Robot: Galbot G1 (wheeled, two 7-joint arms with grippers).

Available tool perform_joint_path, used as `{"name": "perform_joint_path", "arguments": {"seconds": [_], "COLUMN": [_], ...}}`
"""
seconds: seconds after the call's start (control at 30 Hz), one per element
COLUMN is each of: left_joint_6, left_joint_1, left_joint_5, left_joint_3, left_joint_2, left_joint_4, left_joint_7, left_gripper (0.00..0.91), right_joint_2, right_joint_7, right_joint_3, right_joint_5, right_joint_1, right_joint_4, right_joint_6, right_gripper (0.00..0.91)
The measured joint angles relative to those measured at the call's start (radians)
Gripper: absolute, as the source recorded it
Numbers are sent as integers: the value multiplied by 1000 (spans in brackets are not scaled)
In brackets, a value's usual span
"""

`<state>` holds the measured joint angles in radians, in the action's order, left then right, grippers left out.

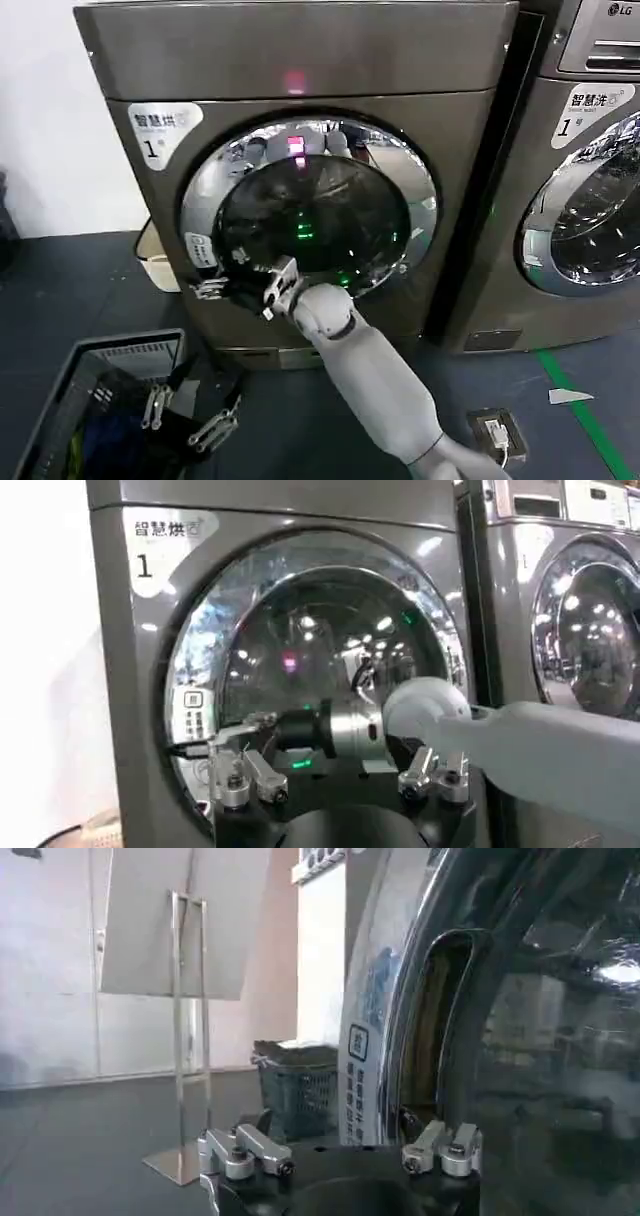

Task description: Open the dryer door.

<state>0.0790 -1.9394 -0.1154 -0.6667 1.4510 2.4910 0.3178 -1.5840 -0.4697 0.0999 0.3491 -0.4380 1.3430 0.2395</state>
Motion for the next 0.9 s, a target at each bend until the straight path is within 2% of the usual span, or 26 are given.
{"name": "perform_joint_path", "arguments": {"seconds": [0.2,0.43,0.57,0.7,0.9], "left_joint_6": [-4,-60,-124,-184,-212], "left_joint_1": [10,46,67,86,112], "left_joint_5": [17,-4,-4,-79,-133], "left_joint_3": [-8,-55,-95,-152,-261], "left_joint_2": [-4,-30,-44,-58,-70], "left_joint_4": [-6,-11,-24,-18,-35], "left_joint_7": [-7,-9,-8,0,10], "left_gripper": [907,907,907,907,907], "right_joint_2": [16,45,54,58,61], "right_joint_7": [-53,-151,-203,-236,-319], "right_joint_3": [-6,-20,-31,-36,-39], "right_joint_5": [38,58,62,82,111], "right_joint_1": [3,-7,-9,-9,-13], "right_joint_4": [13,40,52,52,48], "right_joint_6": [-9,-10,-7,-9,-11], "right_gripper": [907,907,907,907,907]}}
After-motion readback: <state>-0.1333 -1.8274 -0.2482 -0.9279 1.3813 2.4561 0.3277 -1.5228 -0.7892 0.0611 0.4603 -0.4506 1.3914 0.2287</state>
